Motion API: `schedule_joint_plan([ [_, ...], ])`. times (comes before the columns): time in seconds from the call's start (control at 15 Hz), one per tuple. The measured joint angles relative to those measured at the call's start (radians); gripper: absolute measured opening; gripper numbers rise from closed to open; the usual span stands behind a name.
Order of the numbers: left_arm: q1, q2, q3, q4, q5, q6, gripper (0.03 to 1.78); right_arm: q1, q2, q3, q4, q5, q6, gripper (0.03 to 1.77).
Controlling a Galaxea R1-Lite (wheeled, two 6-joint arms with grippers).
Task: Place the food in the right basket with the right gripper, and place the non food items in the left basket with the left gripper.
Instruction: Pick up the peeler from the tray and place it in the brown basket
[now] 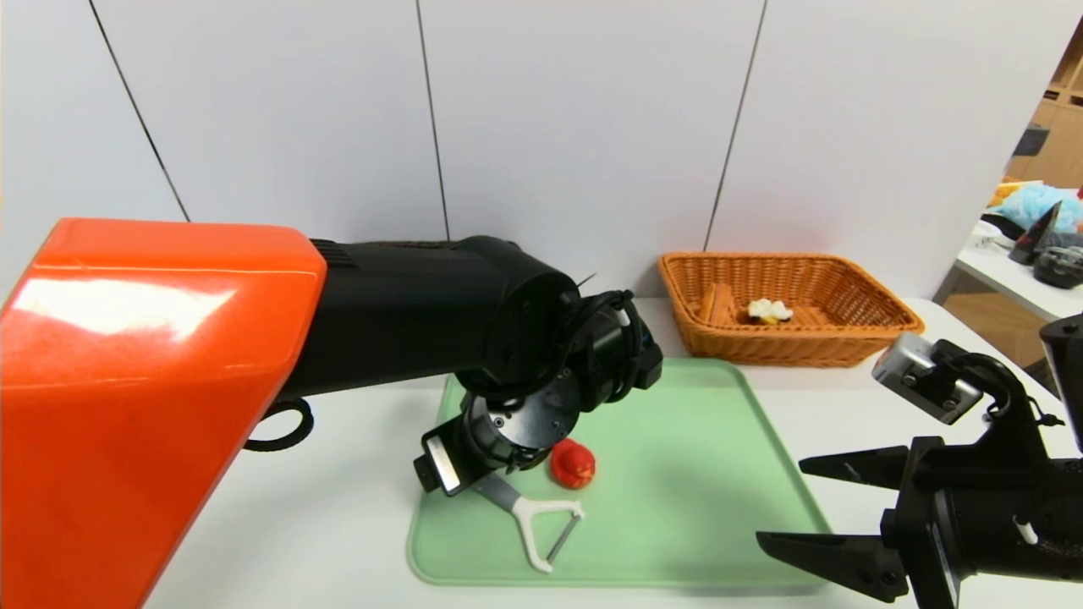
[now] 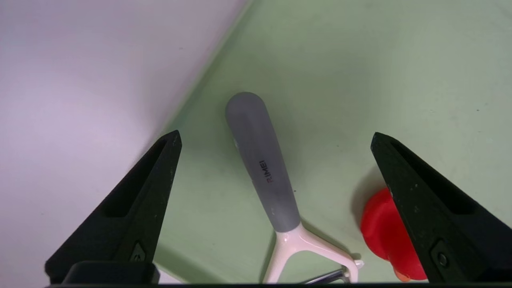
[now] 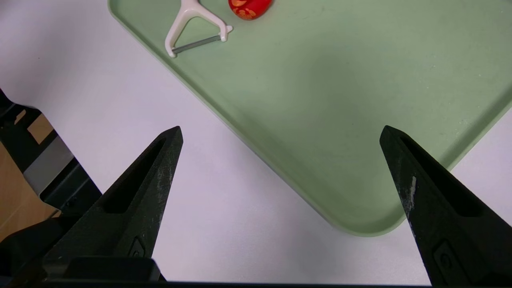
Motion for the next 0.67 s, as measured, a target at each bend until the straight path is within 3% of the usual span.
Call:
schedule_joint_plan([
  [0.4,0.0,0.0,-0.031,0.001,-0.071,-0.036,1.69,0.0,-0.003,0.001,0.006,-0.001,0.0,1.7],
  [0.67,0.025,0.0,-0.033,0.008,-0.156,-0.043,1.69,0.0,-0.006,0.003,0.007,0.0,0.0,1.7],
])
